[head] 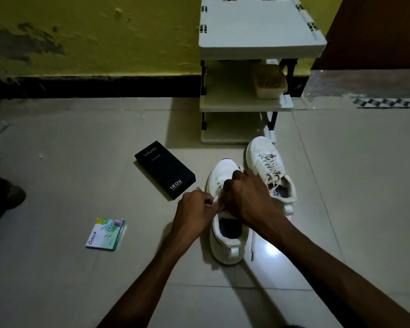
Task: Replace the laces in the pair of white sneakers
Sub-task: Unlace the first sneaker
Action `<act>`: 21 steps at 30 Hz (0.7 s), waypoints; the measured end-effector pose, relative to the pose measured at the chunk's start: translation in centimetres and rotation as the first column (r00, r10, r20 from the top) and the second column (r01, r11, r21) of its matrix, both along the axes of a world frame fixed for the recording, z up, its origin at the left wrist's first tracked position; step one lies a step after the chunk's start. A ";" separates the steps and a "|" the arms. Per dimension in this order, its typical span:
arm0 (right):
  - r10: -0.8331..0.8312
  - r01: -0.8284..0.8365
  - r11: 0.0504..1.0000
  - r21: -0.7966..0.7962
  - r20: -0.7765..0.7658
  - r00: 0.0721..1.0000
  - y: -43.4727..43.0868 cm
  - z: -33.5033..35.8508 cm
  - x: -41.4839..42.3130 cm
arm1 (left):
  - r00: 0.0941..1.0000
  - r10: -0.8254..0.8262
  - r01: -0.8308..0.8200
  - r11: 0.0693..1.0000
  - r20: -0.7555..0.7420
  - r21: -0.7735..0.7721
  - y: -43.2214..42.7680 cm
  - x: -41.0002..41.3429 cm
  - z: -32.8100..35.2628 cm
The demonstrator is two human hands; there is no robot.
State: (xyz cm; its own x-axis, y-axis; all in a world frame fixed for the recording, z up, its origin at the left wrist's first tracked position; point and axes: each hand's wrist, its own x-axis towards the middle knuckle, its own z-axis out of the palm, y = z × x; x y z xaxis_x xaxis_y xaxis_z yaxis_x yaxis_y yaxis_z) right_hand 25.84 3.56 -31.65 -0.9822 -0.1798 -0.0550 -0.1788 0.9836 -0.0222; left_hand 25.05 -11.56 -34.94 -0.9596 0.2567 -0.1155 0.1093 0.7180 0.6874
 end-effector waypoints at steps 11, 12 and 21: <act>0.172 -0.160 0.975 0.156 -0.067 0.983 -0.1 -0.6 -1.4 | 1.000 0.000 -0.001 0.999 -0.005 -0.045 0.2 0.0 0.3; 0.189 -0.178 0.970 0.163 -0.058 0.980 0.0 -0.4 -1.6 | 1.000 0.002 -0.002 0.999 -0.002 -0.046 0.2 0.0 0.3; 0.223 -0.217 0.964 0.157 -0.022 0.975 0.1 -0.2 -1.8 | 1.000 0.016 -0.016 1.000 0.016 -0.010 0.0 -0.1 0.3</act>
State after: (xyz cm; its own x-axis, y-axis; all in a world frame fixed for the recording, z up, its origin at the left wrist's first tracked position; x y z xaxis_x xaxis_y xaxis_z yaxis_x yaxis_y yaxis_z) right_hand 24.05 3.68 -31.82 -0.9214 -0.3839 -0.0605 -0.3886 0.9112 0.1365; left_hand 24.97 -11.51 -34.62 -0.9617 0.2397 -0.1330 0.0868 0.7266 0.6816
